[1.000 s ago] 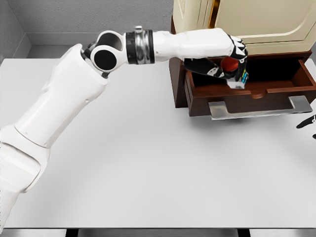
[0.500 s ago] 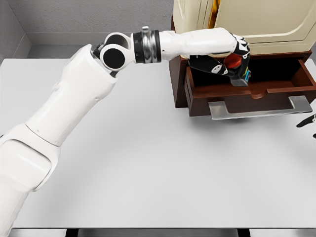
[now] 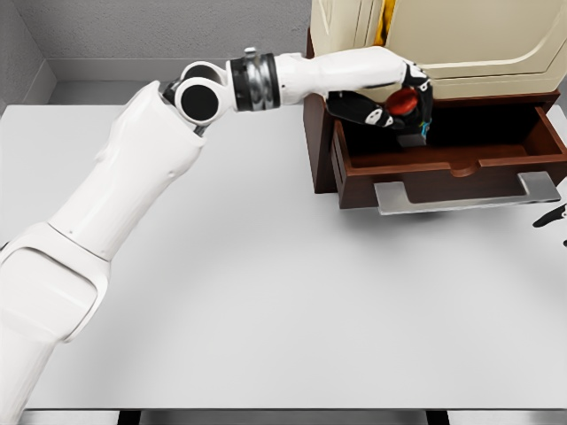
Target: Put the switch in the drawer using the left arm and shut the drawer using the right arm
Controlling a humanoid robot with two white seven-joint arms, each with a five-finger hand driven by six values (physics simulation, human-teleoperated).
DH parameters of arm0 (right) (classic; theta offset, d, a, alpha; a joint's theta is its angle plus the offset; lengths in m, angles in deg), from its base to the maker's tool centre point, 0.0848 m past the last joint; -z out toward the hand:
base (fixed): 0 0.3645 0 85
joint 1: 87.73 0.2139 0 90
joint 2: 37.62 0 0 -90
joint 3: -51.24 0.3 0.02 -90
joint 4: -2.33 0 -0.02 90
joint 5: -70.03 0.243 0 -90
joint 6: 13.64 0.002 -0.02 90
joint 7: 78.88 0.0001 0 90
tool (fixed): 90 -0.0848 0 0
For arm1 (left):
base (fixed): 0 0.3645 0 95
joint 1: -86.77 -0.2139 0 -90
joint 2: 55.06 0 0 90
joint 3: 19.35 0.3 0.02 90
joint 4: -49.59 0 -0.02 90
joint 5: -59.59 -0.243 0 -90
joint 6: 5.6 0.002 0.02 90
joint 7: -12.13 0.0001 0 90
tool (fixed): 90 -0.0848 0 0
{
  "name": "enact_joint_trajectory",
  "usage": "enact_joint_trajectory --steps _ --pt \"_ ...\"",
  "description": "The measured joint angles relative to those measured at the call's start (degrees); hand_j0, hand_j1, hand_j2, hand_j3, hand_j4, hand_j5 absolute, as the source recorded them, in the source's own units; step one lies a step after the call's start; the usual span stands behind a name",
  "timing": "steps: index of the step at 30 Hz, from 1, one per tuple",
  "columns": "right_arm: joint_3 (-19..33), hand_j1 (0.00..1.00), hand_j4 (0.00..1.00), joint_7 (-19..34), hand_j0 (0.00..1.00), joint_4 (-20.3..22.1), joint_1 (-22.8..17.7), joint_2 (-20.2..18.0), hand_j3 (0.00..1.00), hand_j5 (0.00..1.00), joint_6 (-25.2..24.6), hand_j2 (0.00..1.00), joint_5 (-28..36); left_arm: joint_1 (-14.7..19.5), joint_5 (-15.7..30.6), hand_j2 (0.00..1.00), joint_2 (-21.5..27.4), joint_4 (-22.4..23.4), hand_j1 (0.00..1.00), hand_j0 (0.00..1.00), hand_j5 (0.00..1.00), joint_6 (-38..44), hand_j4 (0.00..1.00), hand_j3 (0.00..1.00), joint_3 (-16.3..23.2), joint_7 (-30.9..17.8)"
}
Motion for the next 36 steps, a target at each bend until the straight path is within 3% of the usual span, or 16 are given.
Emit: enact_joint_trajectory --steps 13,21,25,29,32,36 --pt "0.0 0.62 0.62 0.0 0.62 0.0 0.0 -0.4 0.62 0.62 0.0 0.62 0.0 0.0 -0.4 0.94 -0.1 0.2 0.94 0.94 0.94 -0.4 0.94 0.94 -0.2 0.0" --pt "0.0 0.59 0.59 0.0 0.59 0.0 0.1 -0.4 0.59 0.59 0.0 0.59 0.0 0.0 -0.7 0.97 -0.1 0.0 0.97 0.97 0.97 -0.2 0.97 0.97 -0.2 0.0" --pt "-0.3 0.59 0.59 0.0 0.59 -0.1 0.7 -0.7 0.59 0.59 0.0 0.59 0.0 -0.2 -9.0 1.0 1.2 -5.0 1.0 1.0 1.0 -1.5 1.0 1.0 0.5 0.0" --pt "-0.5 0.59 0.59 0.0 0.59 -0.1 1.7 -1.1 0.59 0.59 0.0 0.59 0.0 -0.4 -19.9 1.0 2.1 -15.7 1.0 1.0 1.0 -9.4 1.0 1.0 3.8 0.0" --pt "-0.9 0.59 0.59 0.0 0.59 -0.1 2.5 -1.8 0.59 0.59 0.0 0.59 -0.1 -0.4 -6.8 1.0 2.1 -25.0 1.0 1.0 1.0 -3.5 1.0 1.0 2.5 0.0" --pt "-1.7 0.59 0.59 -0.2 0.59 -0.2 3.3 -2.9 0.59 0.59 -0.4 0.59 -0.1 -0.4 0.4 1.0 2.7 -30.8 1.0 1.0 1.0 -0.9 1.0 1.0 1.9 0.0"
